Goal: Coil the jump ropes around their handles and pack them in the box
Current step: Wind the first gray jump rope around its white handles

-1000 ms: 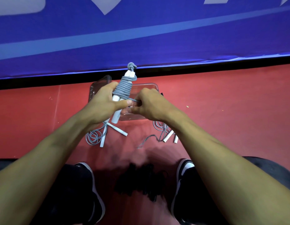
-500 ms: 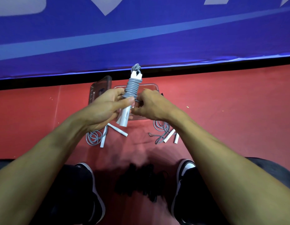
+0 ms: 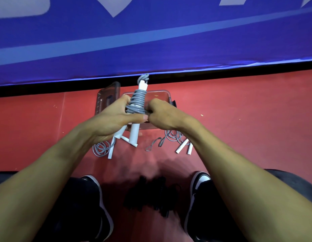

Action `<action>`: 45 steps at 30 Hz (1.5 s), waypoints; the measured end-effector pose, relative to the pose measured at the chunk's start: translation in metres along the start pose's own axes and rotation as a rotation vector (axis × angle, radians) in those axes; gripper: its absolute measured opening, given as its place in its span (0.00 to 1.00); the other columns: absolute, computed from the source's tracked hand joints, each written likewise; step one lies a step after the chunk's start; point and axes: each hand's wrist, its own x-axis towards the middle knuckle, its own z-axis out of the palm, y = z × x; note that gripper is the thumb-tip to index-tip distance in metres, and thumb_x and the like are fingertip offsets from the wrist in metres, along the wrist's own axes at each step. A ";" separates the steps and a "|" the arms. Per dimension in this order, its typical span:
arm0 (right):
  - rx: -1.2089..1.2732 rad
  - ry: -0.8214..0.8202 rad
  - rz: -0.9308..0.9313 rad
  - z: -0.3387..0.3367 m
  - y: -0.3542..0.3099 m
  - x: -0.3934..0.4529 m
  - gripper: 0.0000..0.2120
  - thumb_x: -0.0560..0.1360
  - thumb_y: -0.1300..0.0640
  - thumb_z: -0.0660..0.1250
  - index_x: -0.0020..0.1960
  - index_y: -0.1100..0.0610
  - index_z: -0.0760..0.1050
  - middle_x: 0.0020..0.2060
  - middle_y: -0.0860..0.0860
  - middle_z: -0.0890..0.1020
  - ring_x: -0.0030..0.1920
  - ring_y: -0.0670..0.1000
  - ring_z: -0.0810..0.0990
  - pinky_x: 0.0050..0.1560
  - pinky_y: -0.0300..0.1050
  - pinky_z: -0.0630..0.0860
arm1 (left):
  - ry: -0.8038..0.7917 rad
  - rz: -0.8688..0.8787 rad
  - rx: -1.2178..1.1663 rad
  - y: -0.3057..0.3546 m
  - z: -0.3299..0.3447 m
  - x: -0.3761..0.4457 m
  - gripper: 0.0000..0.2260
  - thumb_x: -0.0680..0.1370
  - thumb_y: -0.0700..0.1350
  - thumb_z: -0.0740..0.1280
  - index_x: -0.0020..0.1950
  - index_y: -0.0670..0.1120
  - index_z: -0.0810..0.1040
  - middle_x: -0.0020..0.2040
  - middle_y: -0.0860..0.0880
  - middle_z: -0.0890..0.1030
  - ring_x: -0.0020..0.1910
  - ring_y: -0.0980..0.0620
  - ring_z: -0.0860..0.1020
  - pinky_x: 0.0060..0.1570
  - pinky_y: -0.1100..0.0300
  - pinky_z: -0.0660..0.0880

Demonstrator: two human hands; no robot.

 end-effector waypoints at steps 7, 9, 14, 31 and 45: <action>-0.003 0.130 0.071 -0.001 0.003 0.000 0.13 0.75 0.57 0.64 0.32 0.58 0.71 0.29 0.55 0.74 0.38 0.61 0.74 0.34 0.46 0.64 | 0.049 0.031 -0.042 -0.002 -0.003 0.000 0.22 0.69 0.36 0.78 0.60 0.37 0.76 0.50 0.36 0.81 0.49 0.39 0.82 0.51 0.44 0.83; 0.017 0.128 0.064 -0.001 0.001 -0.001 0.15 0.75 0.56 0.64 0.31 0.58 0.70 0.29 0.54 0.74 0.36 0.59 0.73 0.32 0.47 0.64 | 0.095 0.068 -0.051 -0.001 -0.003 -0.001 0.19 0.68 0.37 0.75 0.57 0.38 0.78 0.47 0.38 0.81 0.44 0.43 0.82 0.46 0.50 0.84; 0.330 0.135 0.023 0.000 -0.002 0.004 0.15 0.77 0.57 0.63 0.32 0.53 0.69 0.27 0.47 0.72 0.31 0.50 0.68 0.37 0.48 0.68 | 0.152 0.096 -0.215 0.001 -0.007 0.001 0.18 0.69 0.36 0.76 0.55 0.43 0.75 0.50 0.41 0.81 0.49 0.43 0.81 0.52 0.53 0.81; 0.420 0.182 0.017 0.004 0.012 0.005 0.13 0.80 0.58 0.66 0.36 0.53 0.77 0.34 0.50 0.79 0.36 0.50 0.75 0.42 0.57 0.77 | 0.249 0.101 0.120 -0.004 -0.019 0.002 0.10 0.75 0.32 0.73 0.52 0.42 0.79 0.41 0.48 0.83 0.38 0.52 0.81 0.47 0.51 0.80; 0.210 0.100 -0.151 0.005 -0.003 -0.007 0.19 0.71 0.60 0.75 0.31 0.54 0.66 0.31 0.53 0.80 0.32 0.49 0.77 0.37 0.46 0.74 | 0.401 0.115 0.125 0.002 -0.029 0.003 0.09 0.75 0.33 0.73 0.46 0.45 0.76 0.39 0.46 0.81 0.33 0.53 0.79 0.44 0.52 0.79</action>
